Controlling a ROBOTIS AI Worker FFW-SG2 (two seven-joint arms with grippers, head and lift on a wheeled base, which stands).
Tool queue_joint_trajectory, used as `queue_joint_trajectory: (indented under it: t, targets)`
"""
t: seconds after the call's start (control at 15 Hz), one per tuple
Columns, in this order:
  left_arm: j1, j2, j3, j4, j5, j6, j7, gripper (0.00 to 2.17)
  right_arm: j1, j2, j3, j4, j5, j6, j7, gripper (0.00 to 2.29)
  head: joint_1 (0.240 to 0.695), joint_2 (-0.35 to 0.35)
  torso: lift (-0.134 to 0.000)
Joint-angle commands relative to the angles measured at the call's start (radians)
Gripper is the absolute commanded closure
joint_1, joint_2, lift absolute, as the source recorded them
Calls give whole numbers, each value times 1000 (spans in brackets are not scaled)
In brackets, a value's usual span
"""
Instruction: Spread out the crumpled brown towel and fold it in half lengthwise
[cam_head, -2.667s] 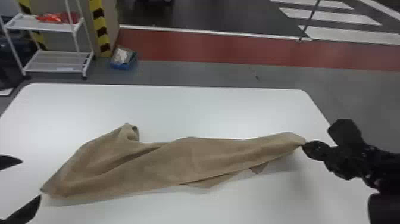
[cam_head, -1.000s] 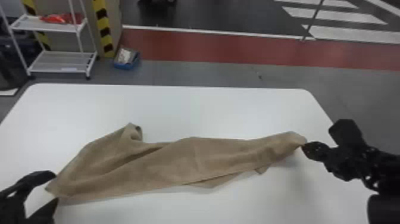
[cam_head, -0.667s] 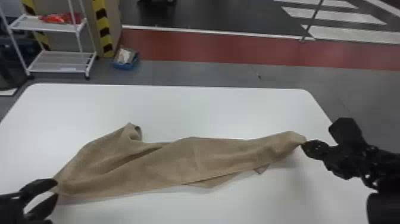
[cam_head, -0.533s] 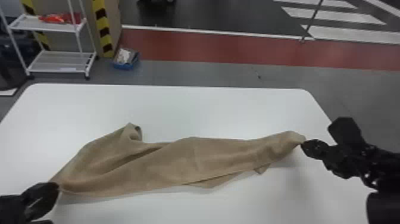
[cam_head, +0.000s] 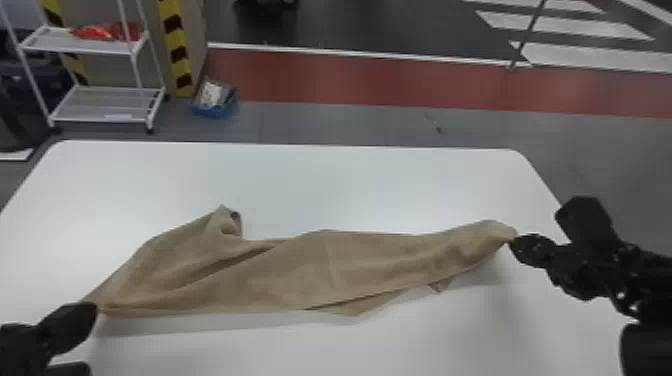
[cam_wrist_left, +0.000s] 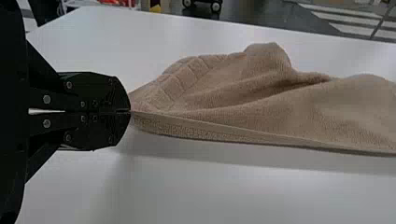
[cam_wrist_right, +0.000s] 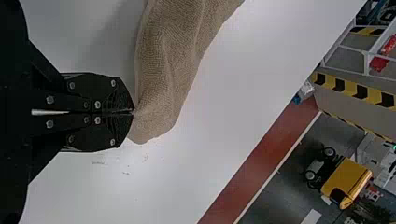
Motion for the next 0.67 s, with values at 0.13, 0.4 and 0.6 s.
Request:
queue_joint_trajectory:
  t: [0.13,0.4,0.6]
  targets:
    - [-15,-19,2,-11,19,66,50,1885,29,0,-2,-37,0,-15,8,1312,695,-120,-123]
    - [-29,-41,27,-75,82,201,96,1885,78,-18,-30,-141,3,-37,60,1312,695,-98,-123]
    - [-87,-80,37,-124,103,302,95,1885,89,-47,-51,-202,3,-52,160,1312,695,-60,-123]
